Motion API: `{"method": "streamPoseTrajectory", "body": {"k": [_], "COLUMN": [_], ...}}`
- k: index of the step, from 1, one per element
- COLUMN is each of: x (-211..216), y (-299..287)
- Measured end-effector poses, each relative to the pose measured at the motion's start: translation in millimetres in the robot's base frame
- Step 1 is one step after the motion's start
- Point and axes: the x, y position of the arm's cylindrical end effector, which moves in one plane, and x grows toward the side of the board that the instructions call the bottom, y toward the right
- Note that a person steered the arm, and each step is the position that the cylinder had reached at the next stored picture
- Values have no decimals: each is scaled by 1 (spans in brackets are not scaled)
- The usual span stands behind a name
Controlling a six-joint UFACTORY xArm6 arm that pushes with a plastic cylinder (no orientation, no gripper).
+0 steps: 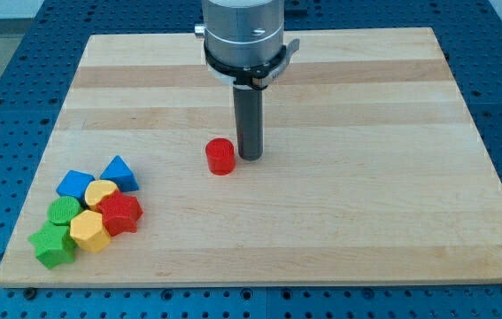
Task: Push red circle into the group of blocks
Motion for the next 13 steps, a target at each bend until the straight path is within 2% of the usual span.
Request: {"method": "streamPoseTrajectory", "body": {"k": [2, 8, 9, 10, 12, 13], "x": [1, 81, 79, -4, -7, 16], "y": [-18, -119, -92, -89, -107, -121]}}
